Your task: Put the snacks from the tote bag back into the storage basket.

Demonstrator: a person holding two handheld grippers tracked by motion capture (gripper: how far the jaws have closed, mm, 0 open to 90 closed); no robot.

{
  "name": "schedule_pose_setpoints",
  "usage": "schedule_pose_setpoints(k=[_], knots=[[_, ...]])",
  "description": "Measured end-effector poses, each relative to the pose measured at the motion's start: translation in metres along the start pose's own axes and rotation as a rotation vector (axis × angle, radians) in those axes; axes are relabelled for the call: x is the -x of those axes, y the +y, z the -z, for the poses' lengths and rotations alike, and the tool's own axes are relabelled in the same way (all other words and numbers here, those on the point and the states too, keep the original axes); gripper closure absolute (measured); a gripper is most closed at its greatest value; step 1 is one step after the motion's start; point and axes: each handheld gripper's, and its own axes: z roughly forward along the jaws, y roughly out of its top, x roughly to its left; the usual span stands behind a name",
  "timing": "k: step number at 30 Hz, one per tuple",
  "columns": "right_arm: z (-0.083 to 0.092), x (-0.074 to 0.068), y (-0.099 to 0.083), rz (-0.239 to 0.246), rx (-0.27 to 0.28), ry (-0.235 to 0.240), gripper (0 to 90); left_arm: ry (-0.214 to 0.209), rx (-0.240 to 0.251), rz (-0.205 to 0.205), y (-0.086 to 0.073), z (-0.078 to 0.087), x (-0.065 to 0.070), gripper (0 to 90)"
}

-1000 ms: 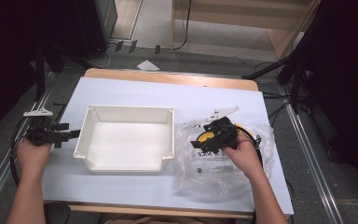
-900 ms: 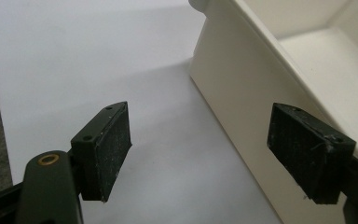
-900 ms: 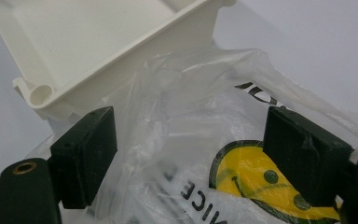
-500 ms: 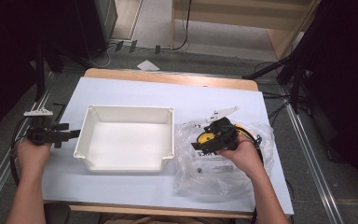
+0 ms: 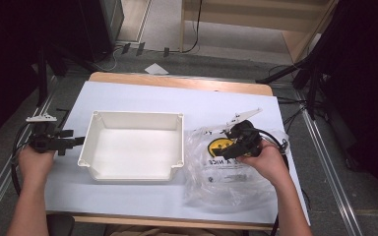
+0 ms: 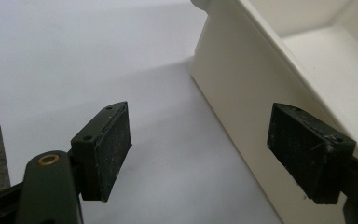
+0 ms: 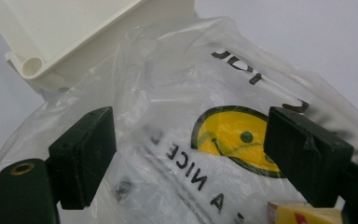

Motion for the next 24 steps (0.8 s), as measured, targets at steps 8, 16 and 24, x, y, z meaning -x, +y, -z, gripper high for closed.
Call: schedule_pose_setpoints(k=[8, 16, 24], knots=[[0.021, 0.008, -0.003, -0.002, 0.027, -0.043, 18.6, -0.002, -0.002, -0.007, 0.001, -0.001, 0.001, 22.7], [0.039, 0.02, -0.009, -0.022, 0.028, -0.092, 21.7, -0.001, 0.0, -0.013, 0.001, -0.001, 0.002, 22.7], [0.051, 0.027, -0.015, -0.042, 0.045, -0.107, 22.2, -0.003, 0.002, -0.019, 0.002, -0.001, 0.003, 22.7]])
